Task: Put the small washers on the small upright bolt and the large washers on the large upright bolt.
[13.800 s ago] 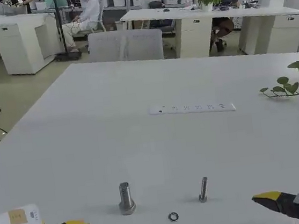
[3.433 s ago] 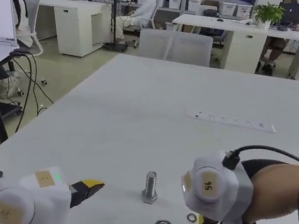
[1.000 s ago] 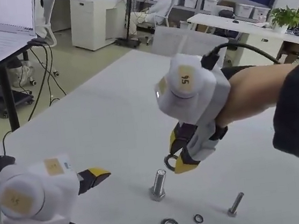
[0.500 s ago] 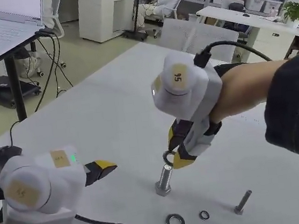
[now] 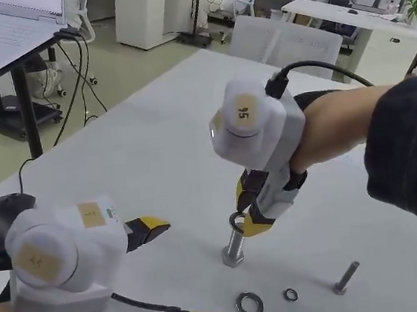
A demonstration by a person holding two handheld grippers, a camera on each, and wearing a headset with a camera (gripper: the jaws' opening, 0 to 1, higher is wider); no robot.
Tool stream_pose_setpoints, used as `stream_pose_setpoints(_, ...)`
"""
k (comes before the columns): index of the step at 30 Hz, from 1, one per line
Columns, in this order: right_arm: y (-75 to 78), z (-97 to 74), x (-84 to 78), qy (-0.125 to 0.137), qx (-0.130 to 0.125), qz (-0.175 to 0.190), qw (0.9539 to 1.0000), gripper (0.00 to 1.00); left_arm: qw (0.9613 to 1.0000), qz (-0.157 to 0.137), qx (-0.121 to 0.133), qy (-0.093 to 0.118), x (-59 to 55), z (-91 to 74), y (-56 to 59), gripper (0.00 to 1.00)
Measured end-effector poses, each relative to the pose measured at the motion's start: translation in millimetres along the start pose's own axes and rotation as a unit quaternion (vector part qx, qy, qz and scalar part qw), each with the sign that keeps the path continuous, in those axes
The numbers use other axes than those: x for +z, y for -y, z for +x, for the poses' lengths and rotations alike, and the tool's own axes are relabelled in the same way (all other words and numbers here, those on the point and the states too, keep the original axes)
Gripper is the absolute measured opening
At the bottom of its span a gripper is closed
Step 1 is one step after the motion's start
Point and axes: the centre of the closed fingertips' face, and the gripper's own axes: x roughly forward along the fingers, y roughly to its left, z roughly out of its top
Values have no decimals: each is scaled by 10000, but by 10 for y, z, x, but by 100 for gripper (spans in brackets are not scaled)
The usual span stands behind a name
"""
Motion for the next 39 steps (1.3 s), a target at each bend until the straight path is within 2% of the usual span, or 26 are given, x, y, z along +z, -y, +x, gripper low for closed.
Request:
stream_pose_setpoints(17,-17,136,-22,-71,102,-6,9999,23,10000,-24,12,-3,-19,-22,13,86)
stream_pose_setpoints(39,-62,477,-53,-151,285,56,9995,24,9999,-94,35,-17,-50,-25,6,86)
